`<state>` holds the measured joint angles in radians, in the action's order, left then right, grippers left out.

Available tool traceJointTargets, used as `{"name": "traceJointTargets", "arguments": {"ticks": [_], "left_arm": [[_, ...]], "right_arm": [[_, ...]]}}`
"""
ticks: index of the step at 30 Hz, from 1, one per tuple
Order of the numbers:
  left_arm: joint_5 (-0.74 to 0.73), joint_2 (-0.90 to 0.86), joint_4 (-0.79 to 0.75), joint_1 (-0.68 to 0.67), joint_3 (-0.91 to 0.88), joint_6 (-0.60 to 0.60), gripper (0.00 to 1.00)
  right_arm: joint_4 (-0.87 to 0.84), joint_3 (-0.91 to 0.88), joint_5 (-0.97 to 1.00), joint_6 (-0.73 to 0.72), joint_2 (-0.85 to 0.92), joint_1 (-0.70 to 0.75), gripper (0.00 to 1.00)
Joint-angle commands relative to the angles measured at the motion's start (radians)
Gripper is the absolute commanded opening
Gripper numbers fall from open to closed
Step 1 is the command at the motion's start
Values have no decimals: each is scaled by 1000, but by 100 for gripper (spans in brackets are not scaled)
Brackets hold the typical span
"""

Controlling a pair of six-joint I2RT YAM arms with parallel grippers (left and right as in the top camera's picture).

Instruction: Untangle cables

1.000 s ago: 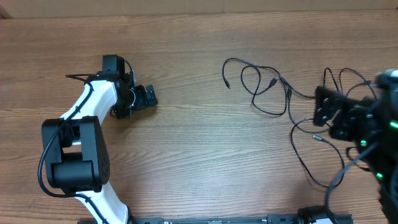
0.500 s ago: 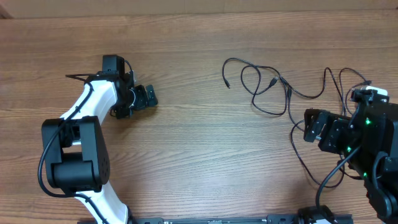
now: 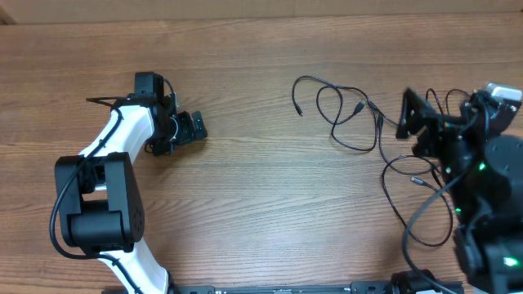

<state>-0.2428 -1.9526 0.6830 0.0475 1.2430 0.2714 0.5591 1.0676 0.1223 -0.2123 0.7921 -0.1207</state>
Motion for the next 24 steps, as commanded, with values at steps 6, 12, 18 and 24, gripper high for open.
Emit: {"name": "traceJointTargets", "arguments": {"ticks": [6, 12, 18, 24], "left_arm": [[70, -108, 15, 18, -76, -2, 100], [70, -108, 15, 18, -76, -2, 99], [70, -108, 15, 18, -76, -2, 99], [70, -108, 15, 18, -76, -2, 100]], "right_arm": [[-689, -474, -198, 7, -128, 3, 100], [-979, -735, -214, 3, -204, 3, 100], [-1063, -867, -214, 3, -257, 3, 100], [-1061, -938, -214, -1, -312, 3, 100]]}}
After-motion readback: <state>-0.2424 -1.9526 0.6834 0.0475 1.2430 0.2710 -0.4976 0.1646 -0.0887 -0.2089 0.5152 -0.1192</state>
